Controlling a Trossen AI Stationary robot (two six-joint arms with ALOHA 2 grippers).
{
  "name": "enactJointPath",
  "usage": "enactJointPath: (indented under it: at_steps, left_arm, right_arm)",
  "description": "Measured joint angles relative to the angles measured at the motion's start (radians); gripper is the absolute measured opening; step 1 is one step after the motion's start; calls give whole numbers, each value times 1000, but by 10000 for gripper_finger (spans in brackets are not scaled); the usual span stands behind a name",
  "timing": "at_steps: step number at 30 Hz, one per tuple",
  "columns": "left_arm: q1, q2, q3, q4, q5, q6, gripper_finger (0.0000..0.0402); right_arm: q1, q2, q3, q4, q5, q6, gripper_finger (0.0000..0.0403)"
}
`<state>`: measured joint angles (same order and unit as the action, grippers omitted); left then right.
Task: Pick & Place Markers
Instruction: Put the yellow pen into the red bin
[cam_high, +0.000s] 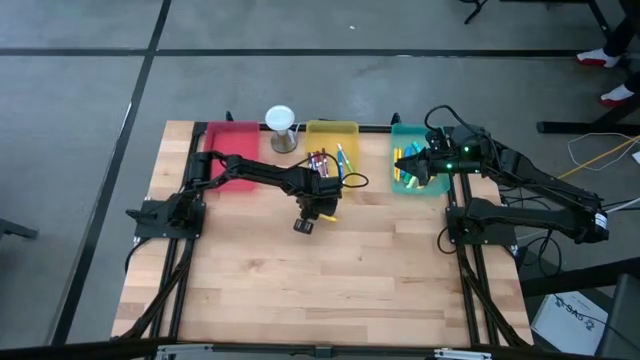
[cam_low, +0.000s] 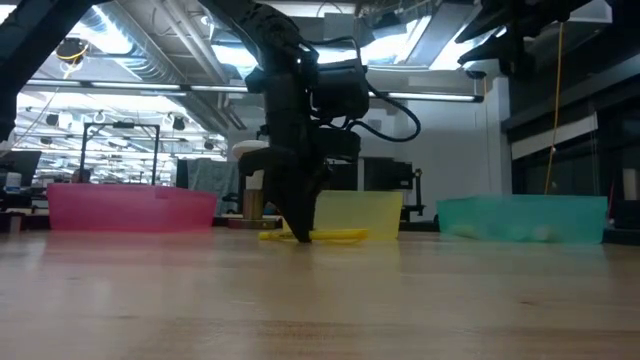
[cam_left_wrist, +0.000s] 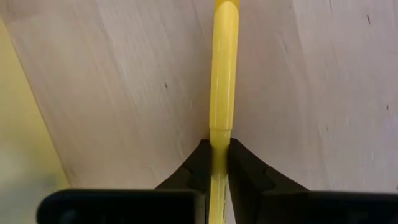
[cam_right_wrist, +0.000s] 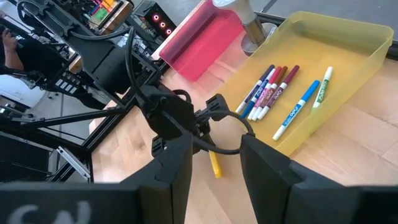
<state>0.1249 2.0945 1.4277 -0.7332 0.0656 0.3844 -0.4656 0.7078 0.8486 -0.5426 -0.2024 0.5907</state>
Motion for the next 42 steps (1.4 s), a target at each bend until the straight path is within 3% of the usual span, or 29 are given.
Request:
enactJointPath:
  at_steps: [10,23,33,42]
  left_arm:
    - [-12,-15,63,-102,-27,-28,26]
    - [-11,-153,176,-224,-48,-80,25]
    - [-26,-390,180,-201,-52,-183,25]
    - [-27,-587,180,-15,-39,-297,25]
  right_arm:
    - [0,0,0,2,0,0,133]
    - [0,-1,0,39,-11,-20,133]
    - [0,-1,0,164,-37,-29,133]
    - [36,-1,0,344,-71,-36,133]
